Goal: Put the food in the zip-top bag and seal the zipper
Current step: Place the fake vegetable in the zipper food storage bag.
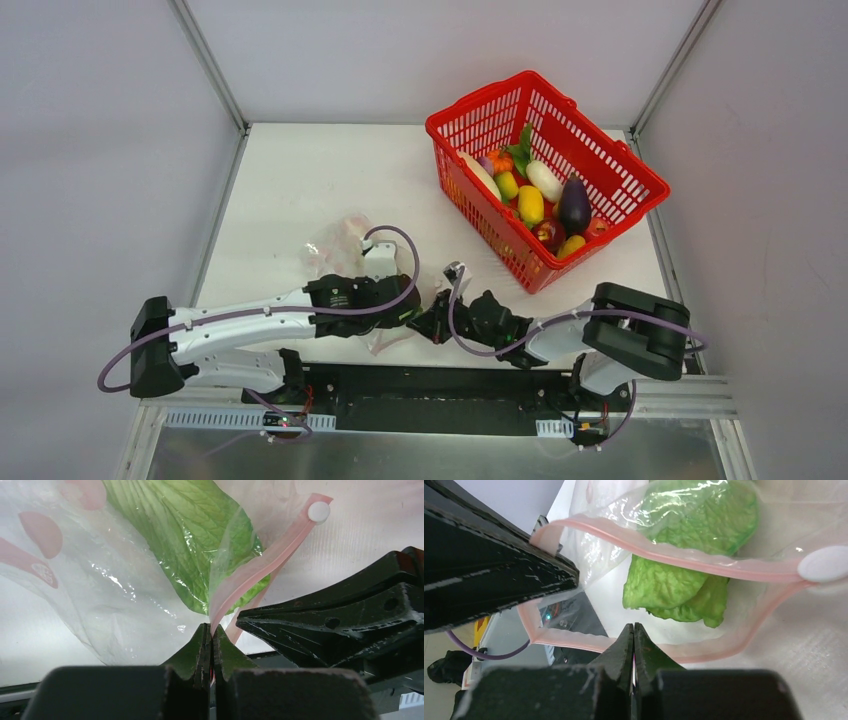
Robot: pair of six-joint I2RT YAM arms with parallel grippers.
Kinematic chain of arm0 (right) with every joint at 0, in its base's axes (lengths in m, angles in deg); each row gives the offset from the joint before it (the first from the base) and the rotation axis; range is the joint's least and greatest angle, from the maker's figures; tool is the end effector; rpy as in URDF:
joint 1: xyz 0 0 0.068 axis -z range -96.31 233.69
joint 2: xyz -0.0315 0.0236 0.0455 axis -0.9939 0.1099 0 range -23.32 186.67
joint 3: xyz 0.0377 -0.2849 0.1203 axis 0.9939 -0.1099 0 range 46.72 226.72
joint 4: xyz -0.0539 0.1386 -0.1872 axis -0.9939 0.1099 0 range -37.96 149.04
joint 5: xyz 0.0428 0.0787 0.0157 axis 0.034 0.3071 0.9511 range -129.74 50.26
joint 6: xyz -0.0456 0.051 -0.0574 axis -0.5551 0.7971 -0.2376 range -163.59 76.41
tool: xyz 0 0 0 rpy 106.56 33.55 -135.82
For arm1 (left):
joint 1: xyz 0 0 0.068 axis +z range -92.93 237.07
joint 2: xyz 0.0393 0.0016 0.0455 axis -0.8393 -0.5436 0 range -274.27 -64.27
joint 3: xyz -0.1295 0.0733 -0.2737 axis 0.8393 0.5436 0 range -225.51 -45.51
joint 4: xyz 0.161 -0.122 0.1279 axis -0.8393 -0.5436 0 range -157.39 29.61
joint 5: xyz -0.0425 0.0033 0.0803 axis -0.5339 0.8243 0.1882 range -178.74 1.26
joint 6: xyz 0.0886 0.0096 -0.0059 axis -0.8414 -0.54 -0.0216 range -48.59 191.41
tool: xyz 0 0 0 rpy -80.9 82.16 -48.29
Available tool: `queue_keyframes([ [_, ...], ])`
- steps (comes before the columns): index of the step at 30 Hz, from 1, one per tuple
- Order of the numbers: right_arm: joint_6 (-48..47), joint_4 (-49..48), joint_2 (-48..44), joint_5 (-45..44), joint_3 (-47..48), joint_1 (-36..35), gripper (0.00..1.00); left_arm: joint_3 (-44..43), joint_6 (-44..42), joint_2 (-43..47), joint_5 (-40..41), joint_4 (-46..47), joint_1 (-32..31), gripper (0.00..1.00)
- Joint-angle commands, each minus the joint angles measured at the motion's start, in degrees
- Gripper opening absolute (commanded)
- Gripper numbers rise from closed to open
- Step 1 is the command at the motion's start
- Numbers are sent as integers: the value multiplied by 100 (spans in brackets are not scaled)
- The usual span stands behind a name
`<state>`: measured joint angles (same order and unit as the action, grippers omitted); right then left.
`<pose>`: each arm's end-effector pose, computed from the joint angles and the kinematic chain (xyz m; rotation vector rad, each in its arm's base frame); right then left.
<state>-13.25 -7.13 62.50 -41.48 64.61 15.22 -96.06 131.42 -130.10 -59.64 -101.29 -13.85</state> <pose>0.1080 0.2673 0.2110 -0.5946 1.7958 1.2134 0.1034 -0.1807 0.2711 0.0398 2.4228 -0.4077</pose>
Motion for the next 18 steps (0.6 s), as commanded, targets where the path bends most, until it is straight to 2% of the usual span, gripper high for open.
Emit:
queue_keyframes([
  [1,-121,-1236,364,78,128,-100,0,-60,-82,296,239,-426,-37,0],
  [4,-172,-1656,638,436,130,-165,0,36,-207,477,138,-423,-37,0],
  [8,-568,-1879,945,286,180,-309,0,34,-317,697,-124,-592,-38,0],
  [13,-1281,-2096,1264,-685,362,-671,0,282,-231,1093,-353,-175,-39,0],
  [18,-1885,-3311,1866,-1533,427,-1051,0,289,5,1136,-453,-104,-36,0],
])
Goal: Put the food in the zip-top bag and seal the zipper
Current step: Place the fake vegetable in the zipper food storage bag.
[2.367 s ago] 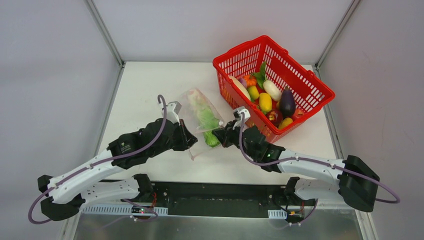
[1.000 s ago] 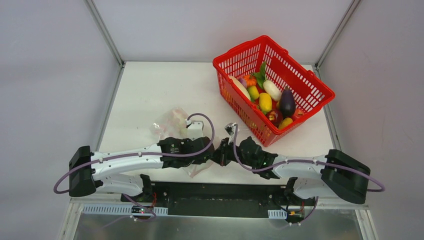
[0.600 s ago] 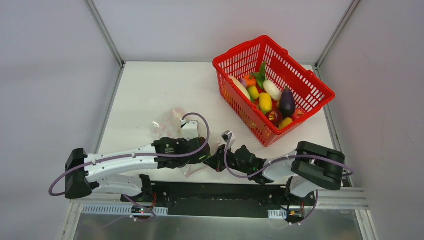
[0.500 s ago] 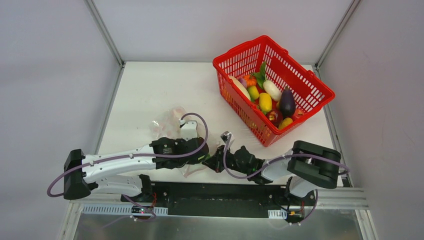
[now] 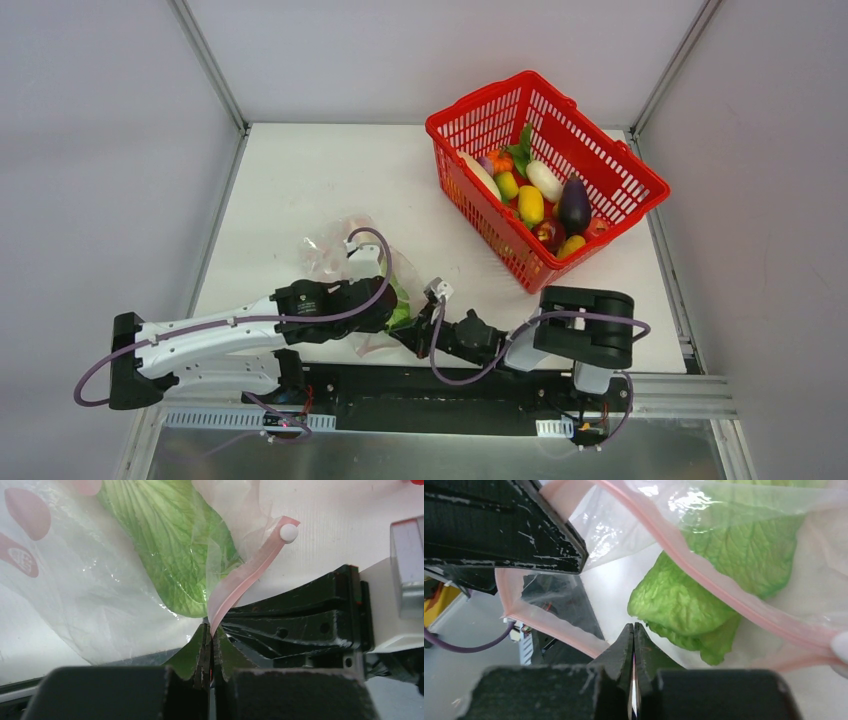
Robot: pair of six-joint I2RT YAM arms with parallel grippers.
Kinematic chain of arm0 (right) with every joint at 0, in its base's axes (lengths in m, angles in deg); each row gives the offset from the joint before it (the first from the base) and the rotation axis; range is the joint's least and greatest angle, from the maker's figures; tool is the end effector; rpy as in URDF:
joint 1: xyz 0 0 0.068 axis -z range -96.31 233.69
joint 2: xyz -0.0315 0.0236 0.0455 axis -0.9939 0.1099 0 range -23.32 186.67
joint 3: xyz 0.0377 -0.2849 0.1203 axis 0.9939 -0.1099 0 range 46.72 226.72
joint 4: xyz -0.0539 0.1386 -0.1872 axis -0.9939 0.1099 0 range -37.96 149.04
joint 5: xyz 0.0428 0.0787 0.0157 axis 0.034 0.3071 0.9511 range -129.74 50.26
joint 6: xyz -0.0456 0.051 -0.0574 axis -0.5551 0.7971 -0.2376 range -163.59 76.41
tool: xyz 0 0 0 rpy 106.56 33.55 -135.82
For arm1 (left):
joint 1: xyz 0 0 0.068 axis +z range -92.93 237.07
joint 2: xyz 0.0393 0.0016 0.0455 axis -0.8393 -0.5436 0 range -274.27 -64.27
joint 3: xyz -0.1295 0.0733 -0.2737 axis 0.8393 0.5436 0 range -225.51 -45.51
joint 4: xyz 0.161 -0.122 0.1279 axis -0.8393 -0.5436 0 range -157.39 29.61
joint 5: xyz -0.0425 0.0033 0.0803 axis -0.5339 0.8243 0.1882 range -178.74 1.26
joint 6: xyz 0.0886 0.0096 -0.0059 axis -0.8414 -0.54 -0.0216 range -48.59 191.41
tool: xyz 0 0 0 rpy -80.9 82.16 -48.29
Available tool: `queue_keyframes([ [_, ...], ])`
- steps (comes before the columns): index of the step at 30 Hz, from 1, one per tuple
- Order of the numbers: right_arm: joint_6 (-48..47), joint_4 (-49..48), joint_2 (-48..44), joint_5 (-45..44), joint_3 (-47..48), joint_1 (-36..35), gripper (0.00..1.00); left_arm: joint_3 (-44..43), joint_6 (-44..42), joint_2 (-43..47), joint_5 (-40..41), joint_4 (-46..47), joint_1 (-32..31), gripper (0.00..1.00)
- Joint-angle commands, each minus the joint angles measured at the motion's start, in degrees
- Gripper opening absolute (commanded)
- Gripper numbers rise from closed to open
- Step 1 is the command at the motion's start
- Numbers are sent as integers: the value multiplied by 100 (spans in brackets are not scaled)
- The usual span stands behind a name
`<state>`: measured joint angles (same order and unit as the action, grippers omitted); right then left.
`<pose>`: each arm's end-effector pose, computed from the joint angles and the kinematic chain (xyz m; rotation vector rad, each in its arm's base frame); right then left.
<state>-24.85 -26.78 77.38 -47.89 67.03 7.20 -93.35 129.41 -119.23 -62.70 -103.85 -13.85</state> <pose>0.0869 0.3136 0.2001 -0.7279 1.5673 1.1563 0.0868 -0.1443 0.2821 0.0722 2.4026 -0.5355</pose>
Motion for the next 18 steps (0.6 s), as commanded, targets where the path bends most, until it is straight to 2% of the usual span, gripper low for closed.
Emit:
queue_keyframes([
  [1,-860,-1459,501,-1012,251,-346,0,43,262,47,-137,171,-38,0],
  [6,-1678,-1834,863,-1739,547,-825,0,163,401,71,-186,383,-39,0],
  [12,-1825,-2004,1343,-1995,882,-838,0,229,459,96,-192,447,-41,0],
  [18,-2072,-2004,1506,-3474,915,-626,0,321,510,286,-158,366,-36,0],
])
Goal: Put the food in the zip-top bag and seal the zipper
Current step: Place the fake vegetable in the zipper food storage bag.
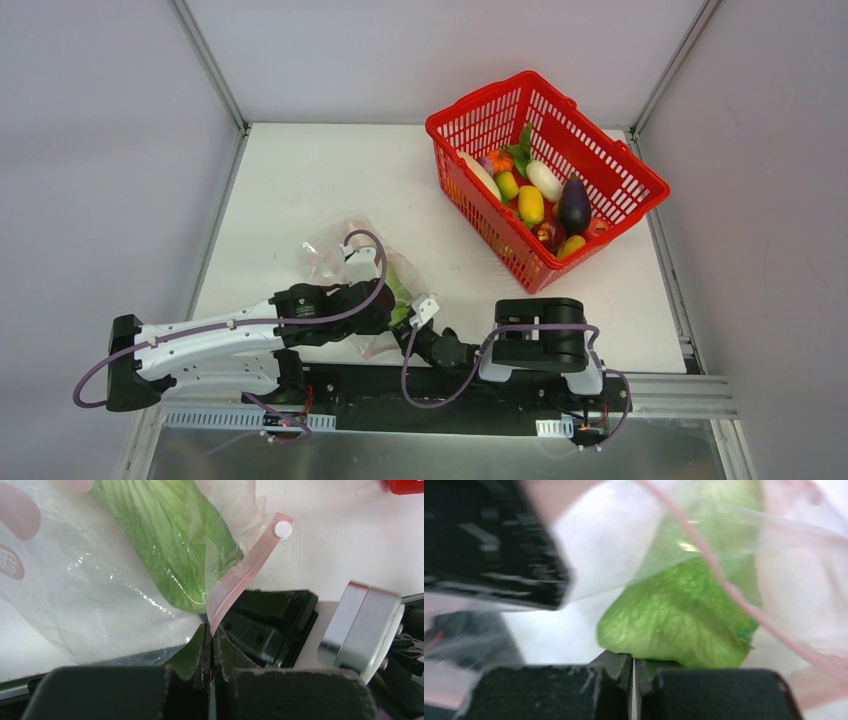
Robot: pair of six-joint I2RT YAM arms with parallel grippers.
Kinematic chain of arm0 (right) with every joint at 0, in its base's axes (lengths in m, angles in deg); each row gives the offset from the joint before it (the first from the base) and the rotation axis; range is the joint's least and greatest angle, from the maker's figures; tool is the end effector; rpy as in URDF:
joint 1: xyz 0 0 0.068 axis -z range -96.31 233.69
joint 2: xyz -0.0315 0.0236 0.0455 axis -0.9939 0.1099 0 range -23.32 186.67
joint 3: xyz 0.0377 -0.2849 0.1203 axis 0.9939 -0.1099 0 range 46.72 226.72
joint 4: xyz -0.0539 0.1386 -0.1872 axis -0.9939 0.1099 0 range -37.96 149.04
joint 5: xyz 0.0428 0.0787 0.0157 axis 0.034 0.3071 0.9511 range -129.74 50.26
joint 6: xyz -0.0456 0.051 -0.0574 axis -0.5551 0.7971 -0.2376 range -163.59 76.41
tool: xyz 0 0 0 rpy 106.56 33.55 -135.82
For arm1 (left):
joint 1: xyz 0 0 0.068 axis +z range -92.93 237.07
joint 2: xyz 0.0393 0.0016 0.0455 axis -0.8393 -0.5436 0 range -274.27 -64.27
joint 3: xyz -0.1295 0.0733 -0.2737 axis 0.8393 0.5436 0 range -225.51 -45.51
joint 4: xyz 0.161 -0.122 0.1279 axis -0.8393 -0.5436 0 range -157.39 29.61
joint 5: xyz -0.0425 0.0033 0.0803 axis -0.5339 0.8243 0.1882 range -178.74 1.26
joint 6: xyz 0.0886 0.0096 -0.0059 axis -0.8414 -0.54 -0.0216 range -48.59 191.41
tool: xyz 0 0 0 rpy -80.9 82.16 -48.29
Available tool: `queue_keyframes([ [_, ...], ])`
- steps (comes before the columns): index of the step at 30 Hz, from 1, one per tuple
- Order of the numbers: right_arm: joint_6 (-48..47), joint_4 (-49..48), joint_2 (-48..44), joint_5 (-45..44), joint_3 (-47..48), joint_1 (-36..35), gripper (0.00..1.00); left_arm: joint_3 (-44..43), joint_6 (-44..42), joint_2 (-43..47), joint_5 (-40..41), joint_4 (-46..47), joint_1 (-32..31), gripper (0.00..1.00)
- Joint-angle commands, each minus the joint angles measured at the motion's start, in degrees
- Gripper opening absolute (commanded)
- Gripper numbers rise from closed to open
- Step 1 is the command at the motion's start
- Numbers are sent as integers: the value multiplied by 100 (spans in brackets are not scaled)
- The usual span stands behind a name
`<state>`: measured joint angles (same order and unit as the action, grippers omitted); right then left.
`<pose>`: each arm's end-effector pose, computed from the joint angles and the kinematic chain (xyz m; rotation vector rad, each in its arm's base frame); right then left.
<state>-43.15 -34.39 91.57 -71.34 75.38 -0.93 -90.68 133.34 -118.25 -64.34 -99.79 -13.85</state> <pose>0.0756 0.3586 0.1732 -0.7142 1.4490 0.7302 0.0855 -0.1467 0.2755 -0.0095 2.4078 -0.6321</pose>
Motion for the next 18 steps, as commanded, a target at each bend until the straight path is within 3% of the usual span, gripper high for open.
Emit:
queue_keyframes([
  [1,-167,-1244,69,-1250,15,263,0,52,122,201,6,-99,-36,0],
  [8,572,-1181,-544,-1080,-584,771,0,113,175,162,80,-559,-37,0],
  [12,1578,-508,-807,-775,-588,1138,0,131,-55,11,-178,-450,-47,0],
  [18,2247,-458,-1116,-20,-640,1376,0,36,-192,-502,-371,-110,-71,0],
])
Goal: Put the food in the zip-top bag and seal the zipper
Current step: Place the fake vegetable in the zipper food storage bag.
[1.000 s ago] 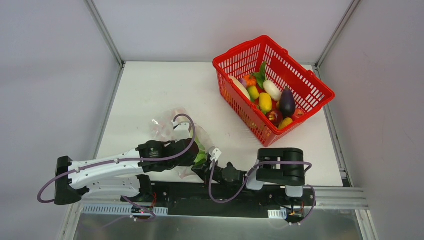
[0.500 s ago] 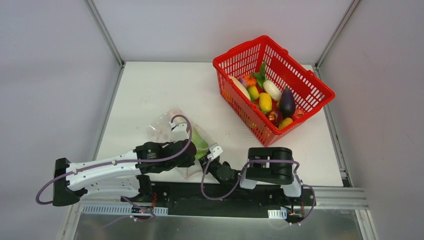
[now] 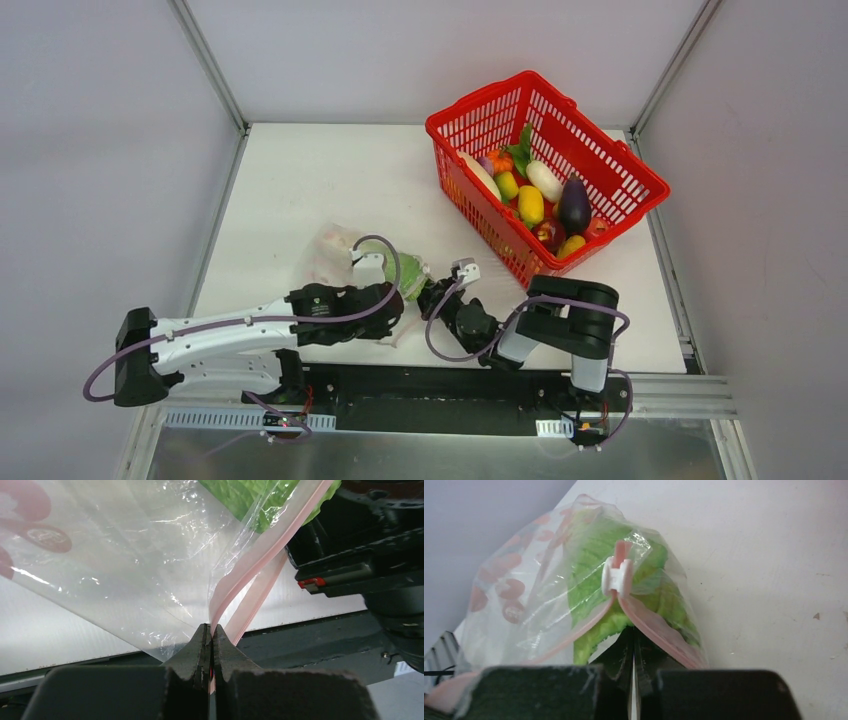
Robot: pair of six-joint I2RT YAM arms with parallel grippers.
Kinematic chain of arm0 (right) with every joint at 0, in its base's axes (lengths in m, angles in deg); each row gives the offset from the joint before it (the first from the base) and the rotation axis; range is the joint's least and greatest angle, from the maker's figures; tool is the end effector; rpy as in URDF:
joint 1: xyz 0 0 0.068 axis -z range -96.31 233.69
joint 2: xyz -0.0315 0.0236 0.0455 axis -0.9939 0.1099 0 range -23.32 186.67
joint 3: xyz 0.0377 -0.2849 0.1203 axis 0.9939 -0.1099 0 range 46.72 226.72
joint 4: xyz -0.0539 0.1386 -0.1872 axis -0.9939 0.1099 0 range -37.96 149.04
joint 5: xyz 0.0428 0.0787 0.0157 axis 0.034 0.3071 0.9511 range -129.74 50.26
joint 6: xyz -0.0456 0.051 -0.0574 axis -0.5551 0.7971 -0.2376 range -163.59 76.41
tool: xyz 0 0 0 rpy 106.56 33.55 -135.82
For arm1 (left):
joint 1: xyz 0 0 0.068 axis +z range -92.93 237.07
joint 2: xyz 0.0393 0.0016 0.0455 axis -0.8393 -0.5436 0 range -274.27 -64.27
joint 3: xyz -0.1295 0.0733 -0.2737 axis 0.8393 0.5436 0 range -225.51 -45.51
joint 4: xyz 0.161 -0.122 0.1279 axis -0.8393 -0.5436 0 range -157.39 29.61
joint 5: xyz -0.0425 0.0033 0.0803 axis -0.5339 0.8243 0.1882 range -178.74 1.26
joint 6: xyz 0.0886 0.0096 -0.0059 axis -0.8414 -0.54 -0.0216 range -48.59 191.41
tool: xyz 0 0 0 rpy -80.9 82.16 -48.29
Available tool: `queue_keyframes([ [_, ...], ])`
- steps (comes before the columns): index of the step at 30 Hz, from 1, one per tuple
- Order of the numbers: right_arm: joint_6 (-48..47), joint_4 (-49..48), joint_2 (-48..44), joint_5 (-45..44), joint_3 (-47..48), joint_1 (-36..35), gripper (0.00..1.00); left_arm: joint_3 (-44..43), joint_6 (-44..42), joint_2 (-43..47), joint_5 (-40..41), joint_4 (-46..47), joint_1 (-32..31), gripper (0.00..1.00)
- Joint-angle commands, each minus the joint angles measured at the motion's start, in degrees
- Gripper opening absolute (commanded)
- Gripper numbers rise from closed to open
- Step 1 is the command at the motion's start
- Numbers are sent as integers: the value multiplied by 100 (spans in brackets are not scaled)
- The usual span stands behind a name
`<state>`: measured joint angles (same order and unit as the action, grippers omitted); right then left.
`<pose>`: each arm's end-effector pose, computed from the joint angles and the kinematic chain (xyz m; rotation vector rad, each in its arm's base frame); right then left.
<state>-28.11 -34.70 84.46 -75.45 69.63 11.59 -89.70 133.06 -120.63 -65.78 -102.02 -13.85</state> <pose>0.1459 0.3007 0.1927 -0.2735 1.5668 0.7282 0.0840 -0.1481 0.2597 0.0362 2.4832 -0.5391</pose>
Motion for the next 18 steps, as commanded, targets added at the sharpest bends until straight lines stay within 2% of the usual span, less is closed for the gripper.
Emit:
queue_keyframes([
  [1,786,-366,-487,622,-61,170,0,-98,-201,-352,-242,256,-83,0],
  [5,1067,688,-783,1139,66,306,0,-276,-327,-654,-214,739,-80,0],
  [8,1392,536,-850,1821,-168,639,0,-467,-491,-873,-190,975,-74,0],
  [10,1615,575,-987,2075,-359,773,0,-709,-479,-1054,24,725,-73,0],
  [14,1817,681,-1286,2549,-755,777,0,-896,-312,-1257,372,525,-33,0],
  [18,1968,689,-1537,3071,-1031,763,0,-818,-279,-1345,315,737,112,0],
])
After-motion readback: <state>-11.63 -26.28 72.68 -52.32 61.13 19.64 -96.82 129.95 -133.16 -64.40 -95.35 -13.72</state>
